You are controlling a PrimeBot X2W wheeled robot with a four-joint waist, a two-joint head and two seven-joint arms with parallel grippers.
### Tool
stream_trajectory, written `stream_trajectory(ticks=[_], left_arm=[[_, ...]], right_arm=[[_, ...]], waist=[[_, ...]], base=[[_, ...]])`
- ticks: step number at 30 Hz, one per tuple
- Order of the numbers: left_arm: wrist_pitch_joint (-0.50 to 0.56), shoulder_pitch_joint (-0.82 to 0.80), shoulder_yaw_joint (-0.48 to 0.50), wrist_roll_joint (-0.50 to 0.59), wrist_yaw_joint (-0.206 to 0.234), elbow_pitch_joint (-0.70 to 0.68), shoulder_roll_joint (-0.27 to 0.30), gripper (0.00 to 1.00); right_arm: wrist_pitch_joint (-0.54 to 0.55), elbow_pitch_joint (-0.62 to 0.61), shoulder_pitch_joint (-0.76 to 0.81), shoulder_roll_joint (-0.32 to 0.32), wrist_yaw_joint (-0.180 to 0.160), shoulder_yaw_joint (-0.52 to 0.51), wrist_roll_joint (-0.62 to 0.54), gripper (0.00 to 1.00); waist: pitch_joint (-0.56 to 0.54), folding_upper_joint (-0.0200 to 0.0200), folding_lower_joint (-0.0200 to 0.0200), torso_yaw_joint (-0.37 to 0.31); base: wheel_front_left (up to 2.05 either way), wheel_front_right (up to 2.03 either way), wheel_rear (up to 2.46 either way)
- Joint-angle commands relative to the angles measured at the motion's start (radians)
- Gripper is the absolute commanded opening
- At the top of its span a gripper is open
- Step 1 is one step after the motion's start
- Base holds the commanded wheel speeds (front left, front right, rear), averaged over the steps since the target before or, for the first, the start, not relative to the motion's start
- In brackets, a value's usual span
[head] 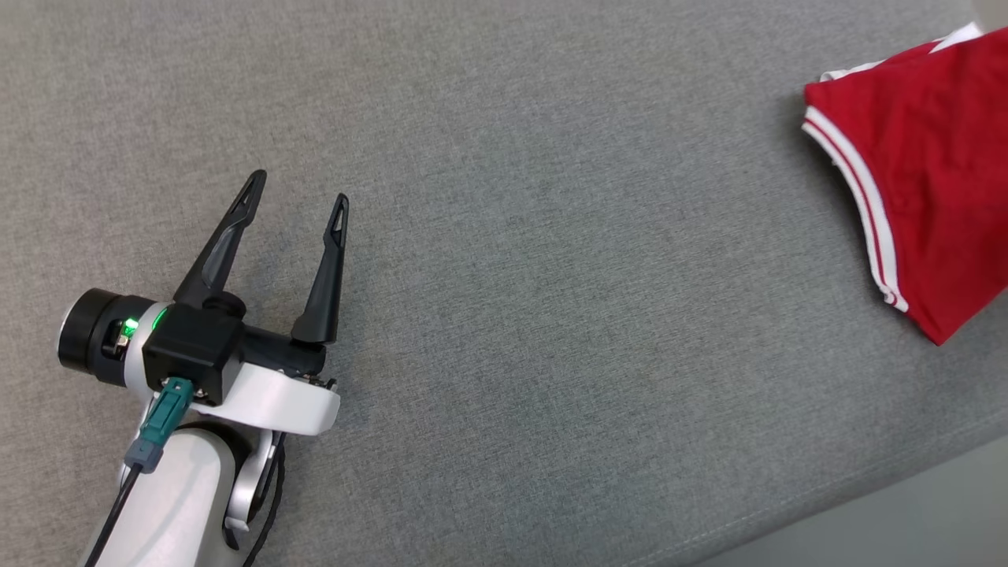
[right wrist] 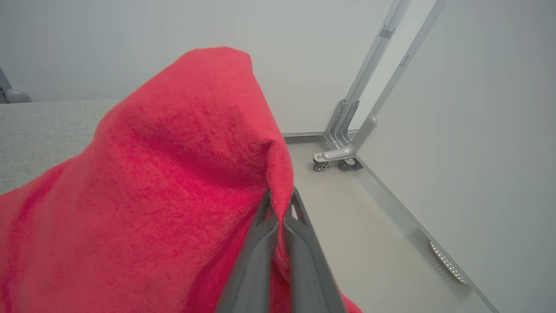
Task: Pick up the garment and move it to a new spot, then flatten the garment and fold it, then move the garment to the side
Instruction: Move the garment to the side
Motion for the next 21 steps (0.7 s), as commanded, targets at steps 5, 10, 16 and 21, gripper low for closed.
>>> stream_trajectory(ticks=[5,10,16,21], left_arm=[[0.013,-0.033,-0.01,0.018,-0.008,-0.016,0.017,1.0],[0.016,-0.036,-0.011,0.017,-0.004,-0.018,0.022,1.0],[0.003,-0.009,-0.014,0.001,0.003,-0.001,0.017,1.0],[-0.016,0.02,-0.003,-0.022,0.018,0.017,0.006,1.0]], right_arm=[[-0.02,0.114,-0.055,0.011,0.0,-0.004,-0.006,1.0],[-0.026,0.14,-0.048,0.027,0.0,-0.012,0.002,1.0],[-0.026,0.046,0.027,0.057,0.0,-0.094,-0.017,1.0],[-0.025,-0.122,0.139,0.127,0.0,-0.198,-0.084,1.0]], waist=[[0.037,0.0,0.0,0.009],[0.036,0.0,0.0,0.007],[-0.006,0.0,0.0,0.003],[-0.061,0.0,0.0,0.0]], base=[[0.0,0.0,0.0],[0.0,0.0,0.0],[0.0,0.0,0.0],[0.0,0.0,0.0]])
